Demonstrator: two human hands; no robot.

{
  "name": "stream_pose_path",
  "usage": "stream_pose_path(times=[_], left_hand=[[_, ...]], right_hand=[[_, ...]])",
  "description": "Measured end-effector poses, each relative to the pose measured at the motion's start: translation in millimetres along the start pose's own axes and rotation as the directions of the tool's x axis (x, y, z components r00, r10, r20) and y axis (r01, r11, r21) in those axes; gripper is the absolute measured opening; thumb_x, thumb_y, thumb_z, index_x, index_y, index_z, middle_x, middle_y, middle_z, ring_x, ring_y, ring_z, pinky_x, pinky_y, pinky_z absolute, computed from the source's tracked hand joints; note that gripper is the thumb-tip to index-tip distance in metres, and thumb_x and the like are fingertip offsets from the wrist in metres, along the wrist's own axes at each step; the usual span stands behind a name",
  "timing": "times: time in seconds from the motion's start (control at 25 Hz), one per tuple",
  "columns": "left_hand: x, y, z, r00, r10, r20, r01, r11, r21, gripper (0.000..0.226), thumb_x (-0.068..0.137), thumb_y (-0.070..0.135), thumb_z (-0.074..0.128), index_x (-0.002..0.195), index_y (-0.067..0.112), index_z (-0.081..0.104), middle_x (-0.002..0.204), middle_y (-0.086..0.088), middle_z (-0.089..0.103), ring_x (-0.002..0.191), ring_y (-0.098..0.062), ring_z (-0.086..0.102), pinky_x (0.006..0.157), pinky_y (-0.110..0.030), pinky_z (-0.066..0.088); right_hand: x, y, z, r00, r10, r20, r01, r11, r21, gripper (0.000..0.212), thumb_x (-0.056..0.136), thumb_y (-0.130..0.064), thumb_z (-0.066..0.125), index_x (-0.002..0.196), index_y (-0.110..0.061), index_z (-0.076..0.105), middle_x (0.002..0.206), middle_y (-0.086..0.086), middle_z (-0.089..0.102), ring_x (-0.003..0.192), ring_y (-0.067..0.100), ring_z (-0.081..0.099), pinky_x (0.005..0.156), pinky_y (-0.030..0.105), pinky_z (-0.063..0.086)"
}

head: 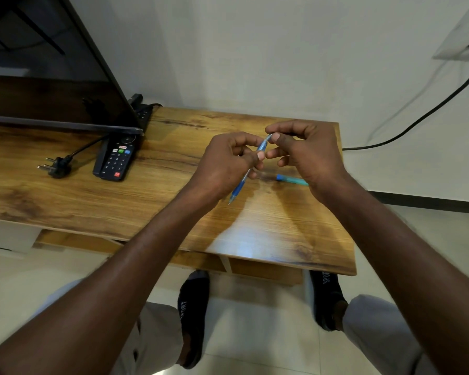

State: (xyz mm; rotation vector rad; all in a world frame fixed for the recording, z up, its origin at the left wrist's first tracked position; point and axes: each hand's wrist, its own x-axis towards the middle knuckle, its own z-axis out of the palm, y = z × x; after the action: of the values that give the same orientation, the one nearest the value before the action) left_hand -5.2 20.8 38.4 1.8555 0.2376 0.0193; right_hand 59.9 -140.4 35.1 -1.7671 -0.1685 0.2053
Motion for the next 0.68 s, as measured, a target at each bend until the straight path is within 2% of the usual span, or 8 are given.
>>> stream_pose_path(times=[0.2, 0.36, 0.48, 0.6, 0.68], left_hand=[[-0.8, 0.2, -0.7, 1.000, 0.007, 0.005, -0.007, 1.000, 0.018, 0.025, 0.100, 0.008, 0.068, 0.124, 0.010, 0.073, 0.089, -0.016, 0.078, 0.068, -0.014, 0.070, 0.075, -0.030, 0.061], [-0.7, 0.2, 0.6, 1.000, 0.005, 0.000, -0.005, 0.999, 0.032, 0.023, 0.099, 0.007, 0.069, 0.122, 0.008, 0.072, 0.089, -0.016, 0.078, 0.067, -0.010, 0.070, 0.070, -0.024, 0.061], [-1.0, 1.0, 1.0, 1.000, 0.002, -0.011, -0.002, 1.000, 0.012, 0.022, 0.099, 0.008, 0.069, 0.121, 0.006, 0.069, 0.089, -0.015, 0.078, 0.069, -0.015, 0.072, 0.074, -0.030, 0.062], [-1.2, 0.6, 1.2, 1.000, -0.020, -0.023, 0.019, 0.998, -0.053, 0.027, 0.099, 0.008, 0.069, 0.123, 0.003, 0.058, 0.091, -0.015, 0.078, 0.071, -0.020, 0.072, 0.075, -0.037, 0.062], [-1.3, 0.3, 0.7, 0.999, -0.025, -0.028, 0.022, 0.997, -0.074, 0.028, 0.099, 0.007, 0.069, 0.123, 0.003, 0.053, 0.090, -0.014, 0.078, 0.070, -0.020, 0.071, 0.071, -0.034, 0.061]], right_hand=[[0.0, 0.3, 0.6, 1.000, -0.018, 0.013, 0.019, 0.999, -0.036, 0.017, 0.102, -0.007, 0.065, 0.112, -0.010, 0.079, 0.107, 0.004, 0.079, 0.080, 0.021, 0.080, 0.062, 0.027, 0.057], [-0.9, 0.1, 2.8, 0.999, -0.030, 0.016, 0.031, 0.997, -0.073, 0.019, 0.103, -0.007, 0.063, 0.111, -0.014, 0.079, 0.106, -0.001, 0.079, 0.081, 0.016, 0.080, 0.062, 0.026, 0.057], [-1.0, -0.5, 2.3, 0.999, 0.038, 0.033, -0.039, 0.999, 0.033, 0.021, 0.103, -0.007, 0.063, 0.110, -0.017, 0.081, 0.103, -0.002, 0.081, 0.085, 0.014, 0.079, 0.064, 0.023, 0.057], [-2.4, -0.1, 2.7, 0.992, 0.105, 0.069, -0.115, 0.980, 0.163, 0.021, 0.101, -0.008, 0.066, 0.111, -0.018, 0.081, 0.100, -0.001, 0.081, 0.083, 0.015, 0.076, 0.064, 0.025, 0.055], [-2.5, -0.6, 3.9, 0.992, 0.107, 0.062, -0.117, 0.975, 0.189, 0.020, 0.100, -0.007, 0.067, 0.113, -0.017, 0.079, 0.098, 0.001, 0.079, 0.080, 0.014, 0.074, 0.063, 0.026, 0.055]])
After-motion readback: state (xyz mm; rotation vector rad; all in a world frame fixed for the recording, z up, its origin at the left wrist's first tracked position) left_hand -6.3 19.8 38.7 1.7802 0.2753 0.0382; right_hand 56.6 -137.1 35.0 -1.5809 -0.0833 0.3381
